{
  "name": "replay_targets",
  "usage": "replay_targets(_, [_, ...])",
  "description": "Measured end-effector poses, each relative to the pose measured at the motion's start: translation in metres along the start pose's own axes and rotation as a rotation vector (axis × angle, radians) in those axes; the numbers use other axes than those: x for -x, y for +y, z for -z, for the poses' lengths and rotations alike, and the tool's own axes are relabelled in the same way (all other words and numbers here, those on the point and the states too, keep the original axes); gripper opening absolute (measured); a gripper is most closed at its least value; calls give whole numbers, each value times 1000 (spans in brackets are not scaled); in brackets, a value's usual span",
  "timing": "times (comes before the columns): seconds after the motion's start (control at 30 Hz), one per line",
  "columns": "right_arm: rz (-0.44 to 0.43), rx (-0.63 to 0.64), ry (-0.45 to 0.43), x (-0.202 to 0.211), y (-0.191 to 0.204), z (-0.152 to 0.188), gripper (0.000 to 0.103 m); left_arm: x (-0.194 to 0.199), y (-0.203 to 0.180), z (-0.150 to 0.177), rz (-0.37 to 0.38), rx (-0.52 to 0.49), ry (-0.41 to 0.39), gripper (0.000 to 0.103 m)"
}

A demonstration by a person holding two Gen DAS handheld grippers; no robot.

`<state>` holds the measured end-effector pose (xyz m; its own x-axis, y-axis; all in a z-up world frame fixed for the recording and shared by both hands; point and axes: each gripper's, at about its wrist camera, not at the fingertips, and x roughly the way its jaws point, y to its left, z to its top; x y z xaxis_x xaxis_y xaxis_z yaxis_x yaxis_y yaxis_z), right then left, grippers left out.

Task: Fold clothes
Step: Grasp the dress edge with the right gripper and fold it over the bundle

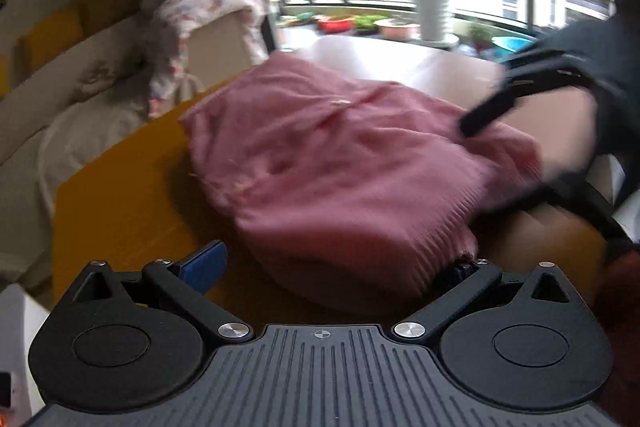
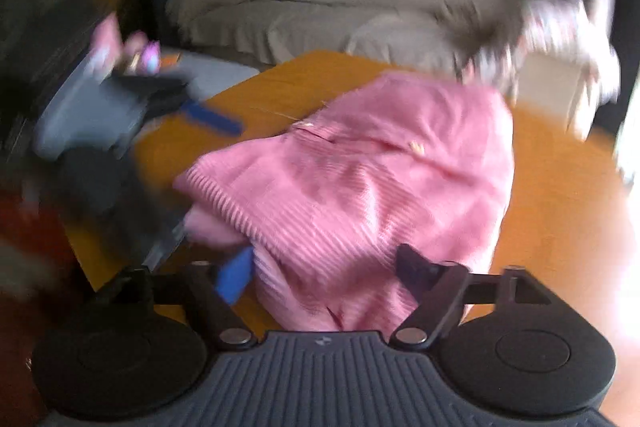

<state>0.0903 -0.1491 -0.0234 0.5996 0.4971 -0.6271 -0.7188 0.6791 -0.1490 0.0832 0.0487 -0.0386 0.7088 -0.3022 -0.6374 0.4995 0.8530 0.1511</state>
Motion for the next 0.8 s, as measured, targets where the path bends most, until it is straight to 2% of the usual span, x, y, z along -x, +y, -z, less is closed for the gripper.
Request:
replay_targets(0.07, [84, 169, -16, 4, 19, 8, 84, 2, 7, -9, 17, 54, -21, 103])
replay_targets(0.1, [113, 214, -16, 4, 24, 11, 84, 3, 9, -12, 28, 69, -33, 103])
replay_targets(0.17, [154, 251, -12, -2, 28, 15, 84, 5, 11, -19, 48, 87, -48, 103])
replay_targets(0.23, [181, 234, -22, -12, 23, 13, 83, 3, 15, -22, 75, 117, -51, 103])
replay_targets(0.27, [183, 210, -26, -18, 17, 9, 67, 2, 17, -23, 90, 134, -50, 103])
replay_targets(0.3, [178, 161, -26, -23, 9, 4, 45, 3, 18, -23, 102, 146, -49, 103])
replay_targets(0.33, [147, 61, -19, -27, -6, -4, 40, 5, 20, -22, 109, 151, -51, 103])
replay_targets(0.4, [65, -129, -8, -30, -39, -15, 37, 12, 24, -19, 124, 154, -57, 103])
replay_targets(0.5, [9, -304, -6, -27, -77, -25, 36, 30, 28, -10, 130, 123, -78, 103])
replay_targets(0.63, [-65, -474, 31, -32, -102, -17, 35, 37, 30, 2, 85, 89, -68, 103])
replay_targets(0.8, [-112, -596, 40, -35, -111, -5, 33, 35, 20, 4, 63, 11, -73, 103])
